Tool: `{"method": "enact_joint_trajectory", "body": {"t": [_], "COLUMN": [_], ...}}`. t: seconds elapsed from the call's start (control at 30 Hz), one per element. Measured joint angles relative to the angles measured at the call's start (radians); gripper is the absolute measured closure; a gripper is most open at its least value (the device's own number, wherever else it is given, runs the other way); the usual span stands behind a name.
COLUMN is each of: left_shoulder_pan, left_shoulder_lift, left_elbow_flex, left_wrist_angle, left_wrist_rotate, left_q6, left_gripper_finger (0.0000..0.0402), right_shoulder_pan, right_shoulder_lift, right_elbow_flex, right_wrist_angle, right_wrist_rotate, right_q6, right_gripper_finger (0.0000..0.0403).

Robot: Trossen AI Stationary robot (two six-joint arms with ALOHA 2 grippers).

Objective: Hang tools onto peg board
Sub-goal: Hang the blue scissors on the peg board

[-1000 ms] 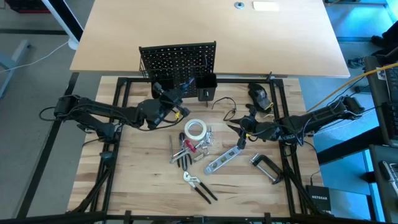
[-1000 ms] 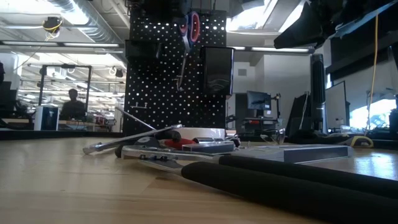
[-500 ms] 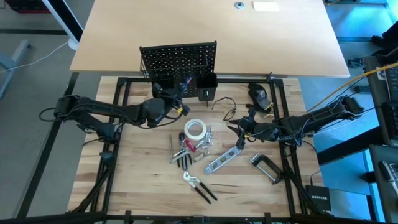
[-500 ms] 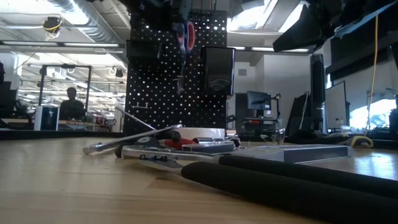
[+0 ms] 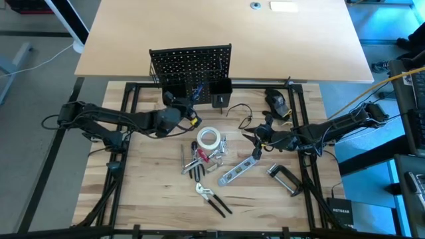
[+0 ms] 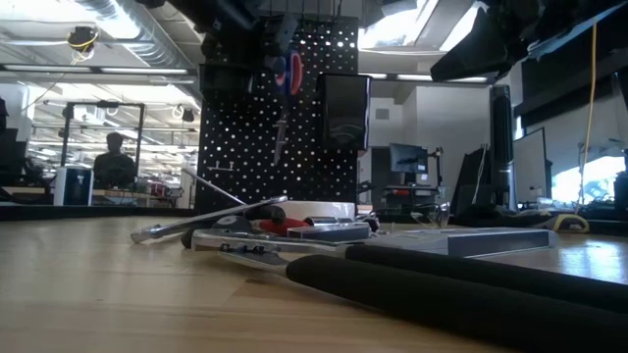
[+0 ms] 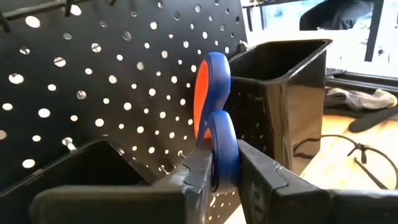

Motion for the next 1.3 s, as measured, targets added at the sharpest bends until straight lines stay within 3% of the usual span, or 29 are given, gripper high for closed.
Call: {"method": "enact_joint_trajectory", "body": {"t": [0.27,0.67,1.1,1.3], "left_shoulder_pan": [0.007,-0.022,-0.148,-0.276], "left_shoulder_lift": [0.0,-0.032,-0.044,-0.124], "left_elbow_flex": [0.0,0.0,0.0,0.008], "left_wrist_angle": [-0.003,-0.008,-0.019,-0.105], "left_wrist_rotate": [0.0,-0.005,-0.028,-0.029], "left_q6": [-0.005,0.106,0.307,0.196], "left_gripper_finger": [0.0345,0.0241,0.0241,0.0238], "right_shoulder_pan": [0.0,0.0,0.0,0.0], "right_shoulder_lift": [0.0,0.0,0.0,0.0], "right_elbow_flex": [0.0,0.0,0.0,0.0], "right_wrist_angle": [0.002,0.002,0.001,0.001], "right_wrist_rotate": [0.0,-0.008,-0.008,-0.01], "right_q6": [0.0,0.0,0.0,0.0], "right_gripper_finger": [0.0297,0.0297,0.0297,0.0297]}}
